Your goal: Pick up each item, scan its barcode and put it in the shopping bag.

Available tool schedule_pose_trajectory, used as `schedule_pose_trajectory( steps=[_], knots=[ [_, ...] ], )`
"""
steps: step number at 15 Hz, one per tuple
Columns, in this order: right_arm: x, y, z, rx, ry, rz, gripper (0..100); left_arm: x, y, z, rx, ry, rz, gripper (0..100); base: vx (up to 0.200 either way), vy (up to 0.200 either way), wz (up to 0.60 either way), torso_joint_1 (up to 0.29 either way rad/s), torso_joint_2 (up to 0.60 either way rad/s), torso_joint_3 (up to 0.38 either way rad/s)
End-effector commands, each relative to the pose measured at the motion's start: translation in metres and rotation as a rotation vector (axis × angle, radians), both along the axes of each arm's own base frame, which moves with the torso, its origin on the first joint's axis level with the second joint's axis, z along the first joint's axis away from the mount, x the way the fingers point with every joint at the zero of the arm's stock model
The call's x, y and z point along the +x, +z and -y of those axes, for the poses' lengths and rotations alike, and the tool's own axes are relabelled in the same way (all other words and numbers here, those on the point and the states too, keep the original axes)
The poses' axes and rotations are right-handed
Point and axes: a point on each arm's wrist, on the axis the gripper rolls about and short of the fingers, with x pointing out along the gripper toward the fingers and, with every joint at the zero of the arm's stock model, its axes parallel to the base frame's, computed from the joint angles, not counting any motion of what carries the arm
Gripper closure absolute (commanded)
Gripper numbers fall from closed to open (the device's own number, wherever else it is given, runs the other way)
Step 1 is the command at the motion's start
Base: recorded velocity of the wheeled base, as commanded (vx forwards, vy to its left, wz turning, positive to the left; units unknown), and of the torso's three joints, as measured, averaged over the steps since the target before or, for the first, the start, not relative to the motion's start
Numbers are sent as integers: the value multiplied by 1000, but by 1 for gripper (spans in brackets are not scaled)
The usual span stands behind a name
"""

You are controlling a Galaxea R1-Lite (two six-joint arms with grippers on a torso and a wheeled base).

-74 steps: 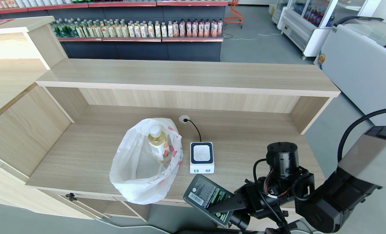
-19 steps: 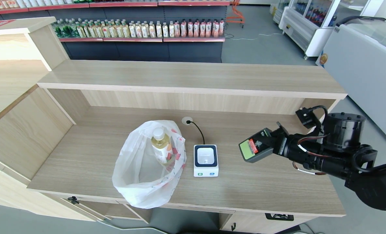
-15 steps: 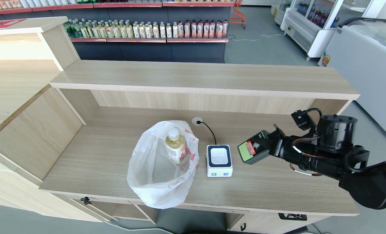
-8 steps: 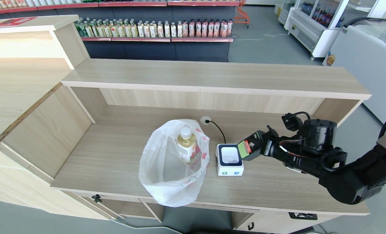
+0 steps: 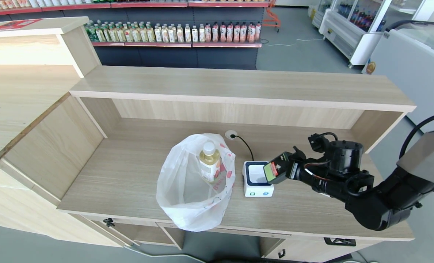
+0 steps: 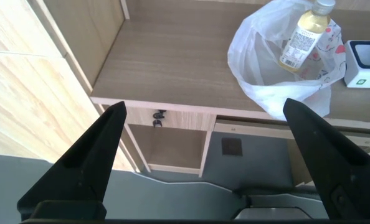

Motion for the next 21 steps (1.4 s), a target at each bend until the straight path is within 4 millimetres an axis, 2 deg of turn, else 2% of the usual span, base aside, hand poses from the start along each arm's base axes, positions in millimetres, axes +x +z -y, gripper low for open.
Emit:
schedule_pose_trajectory(
  steps=[1,5,10,14,21],
  knots=[
    [5,-10,-4,-6,8,-18,100,0,0,0,-1,0,0,0,0,0,0,0,0,0],
    [9,-11,-14,4,32,-8,100,0,0,0,0,0,0,0,0,0,0,0,0,0],
    [21,-23,-31,3,58,-4,100,0,0,0,0,0,0,0,0,0,0,0,0,0],
    [36,-31,-37,4,47,8,100,0,0,0,0,0,0,0,0,0,0,0,0,0],
    [44,-36,-44,6,55,14,100,0,0,0,0,0,0,0,0,0,0,0,0,0]
  ],
)
